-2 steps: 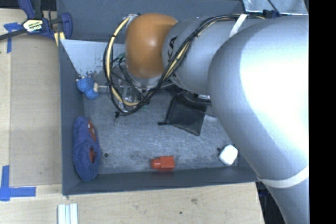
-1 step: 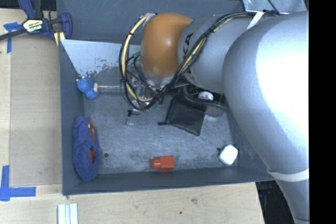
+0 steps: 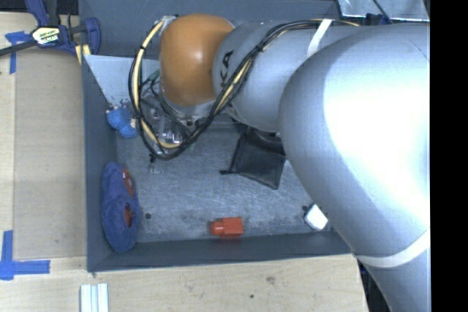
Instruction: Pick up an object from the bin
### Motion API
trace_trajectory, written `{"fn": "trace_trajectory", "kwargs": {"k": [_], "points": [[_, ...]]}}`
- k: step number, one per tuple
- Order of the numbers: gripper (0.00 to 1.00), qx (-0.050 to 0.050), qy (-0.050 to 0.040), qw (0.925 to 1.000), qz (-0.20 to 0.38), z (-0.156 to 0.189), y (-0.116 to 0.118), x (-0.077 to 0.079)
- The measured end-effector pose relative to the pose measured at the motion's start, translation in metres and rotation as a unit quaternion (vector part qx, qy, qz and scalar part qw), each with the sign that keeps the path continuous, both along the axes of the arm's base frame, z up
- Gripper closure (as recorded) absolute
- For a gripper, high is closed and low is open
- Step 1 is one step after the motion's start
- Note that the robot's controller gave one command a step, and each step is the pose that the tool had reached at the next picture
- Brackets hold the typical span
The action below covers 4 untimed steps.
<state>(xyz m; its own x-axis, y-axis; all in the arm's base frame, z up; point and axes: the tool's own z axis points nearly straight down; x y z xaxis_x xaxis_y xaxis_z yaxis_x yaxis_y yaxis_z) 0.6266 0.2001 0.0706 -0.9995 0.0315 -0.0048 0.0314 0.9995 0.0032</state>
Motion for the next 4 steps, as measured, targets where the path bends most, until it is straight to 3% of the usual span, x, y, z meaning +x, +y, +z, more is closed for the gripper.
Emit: {"fn": "trace_trajectory", "kwargs": {"k": [1, 2, 3, 4], "points": [[0.0, -0.003, 0.0017, 0.9993, -0.037, 0.0, -0.143, -0.029], [0.0, -0.002, 0.0022, 0.9994, -0.035, 0.0, -0.154, -0.033], [1.0, -0.001, 0.0019, 0.9994, -0.035, 0.0, -0.153, -0.033], [1.0, -0.001, -0.002, 0.9993, -0.036, 0.05, -0.154, -0.03]]}}
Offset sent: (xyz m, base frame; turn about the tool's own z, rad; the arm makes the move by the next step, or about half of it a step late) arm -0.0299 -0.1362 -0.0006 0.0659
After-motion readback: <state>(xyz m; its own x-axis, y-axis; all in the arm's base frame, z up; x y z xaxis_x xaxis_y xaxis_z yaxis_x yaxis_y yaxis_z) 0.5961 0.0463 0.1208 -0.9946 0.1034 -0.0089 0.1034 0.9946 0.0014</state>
